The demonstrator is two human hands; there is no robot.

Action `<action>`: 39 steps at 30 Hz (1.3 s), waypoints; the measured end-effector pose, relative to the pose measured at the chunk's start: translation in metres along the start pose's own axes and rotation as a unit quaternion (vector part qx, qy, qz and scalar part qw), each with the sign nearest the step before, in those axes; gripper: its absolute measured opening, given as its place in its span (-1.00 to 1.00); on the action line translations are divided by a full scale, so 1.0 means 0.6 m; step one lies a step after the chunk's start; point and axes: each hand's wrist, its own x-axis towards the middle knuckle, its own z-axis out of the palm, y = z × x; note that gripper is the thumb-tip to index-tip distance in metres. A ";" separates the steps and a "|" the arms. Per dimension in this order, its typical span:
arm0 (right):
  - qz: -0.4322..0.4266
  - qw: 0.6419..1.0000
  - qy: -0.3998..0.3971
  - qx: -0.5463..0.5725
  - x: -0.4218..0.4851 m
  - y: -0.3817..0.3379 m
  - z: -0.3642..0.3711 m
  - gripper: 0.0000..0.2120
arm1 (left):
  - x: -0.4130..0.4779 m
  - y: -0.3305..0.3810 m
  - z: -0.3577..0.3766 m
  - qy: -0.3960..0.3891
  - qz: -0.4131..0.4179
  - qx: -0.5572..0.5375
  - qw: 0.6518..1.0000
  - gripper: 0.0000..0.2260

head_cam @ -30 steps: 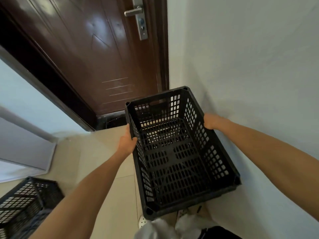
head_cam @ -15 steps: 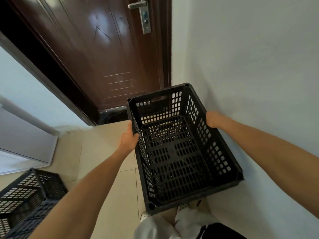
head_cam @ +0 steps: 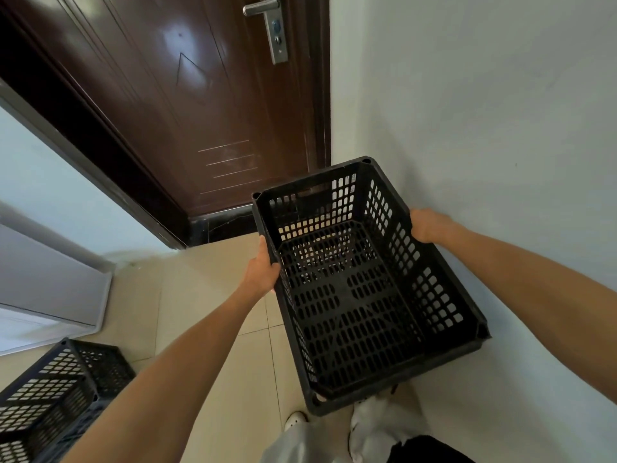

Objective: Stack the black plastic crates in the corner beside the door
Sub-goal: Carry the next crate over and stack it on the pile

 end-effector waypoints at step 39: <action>0.069 0.978 0.189 0.058 -0.341 -0.119 0.304 -0.66 | -0.144 -0.031 0.159 -0.156 0.468 0.462 0.737 -0.47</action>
